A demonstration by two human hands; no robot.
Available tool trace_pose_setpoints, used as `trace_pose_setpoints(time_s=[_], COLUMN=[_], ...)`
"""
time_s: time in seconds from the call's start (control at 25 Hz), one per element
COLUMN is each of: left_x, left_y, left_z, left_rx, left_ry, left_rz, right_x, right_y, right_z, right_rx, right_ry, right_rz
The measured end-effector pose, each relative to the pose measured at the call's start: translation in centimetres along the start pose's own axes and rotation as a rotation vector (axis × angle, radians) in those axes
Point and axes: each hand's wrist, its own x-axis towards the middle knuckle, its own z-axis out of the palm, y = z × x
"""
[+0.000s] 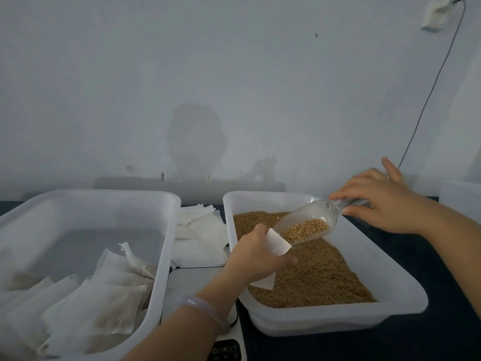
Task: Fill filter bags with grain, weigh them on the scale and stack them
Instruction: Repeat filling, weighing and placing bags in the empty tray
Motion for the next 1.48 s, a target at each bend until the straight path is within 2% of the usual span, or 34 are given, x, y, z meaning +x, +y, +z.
trace_pose_setpoints(time_s=[0.36, 0.52, 0.72, 0.8, 0.88, 0.96, 1.12, 1.32, 1.4, 1.48], left_x=[-0.1, -0.2, -0.3, -0.4, -0.4, -0.5, -0.5, -0.4, -0.4, -0.4], left_y=[0.0, 0.2, 0.2, 0.2, 0.2, 0.0, -0.4, -0.5, -0.6, -0.6], left_z=[0.3, 0.3, 0.3, 0.3, 0.2, 0.1, 0.2, 0.1, 0.0, 0.0], left_rx=[0.086, 0.033, -0.001, -0.033, -0.091, -0.152, -0.196, -0.232, -0.241, -0.240], left_ry=[0.010, 0.044, 0.066, 0.086, 0.110, 0.126, 0.144, 0.144, 0.146, 0.141], left_rz=[0.000, -0.006, -0.025, -0.018, -0.016, -0.010, 0.011, 0.007, 0.003, 0.005], right_x=[0.3, 0.1, 0.0, 0.0, 0.0, -0.4, -2.5, -3.0, -3.2, -3.4], right_y=[-0.5, -0.7, -1.0, -0.3, 0.5, 0.5, -3.3, -3.5, -2.2, -0.8], right_z=[-0.6, -0.6, -0.2, 0.1, 0.7, 2.7, 9.3, 11.1, 10.1, 8.9], right_rx=[-0.083, -0.080, -0.090, -0.063, -0.037, -0.041, 0.120, 0.390, 0.402, 0.309], right_ry=[0.096, 0.123, 0.243, 0.266, 0.194, 0.044, -0.229, -0.284, -0.259, -0.220], right_rz=[-0.031, -0.054, -0.109, -0.071, 0.081, 0.195, 0.108, 0.095, 0.129, 0.168])
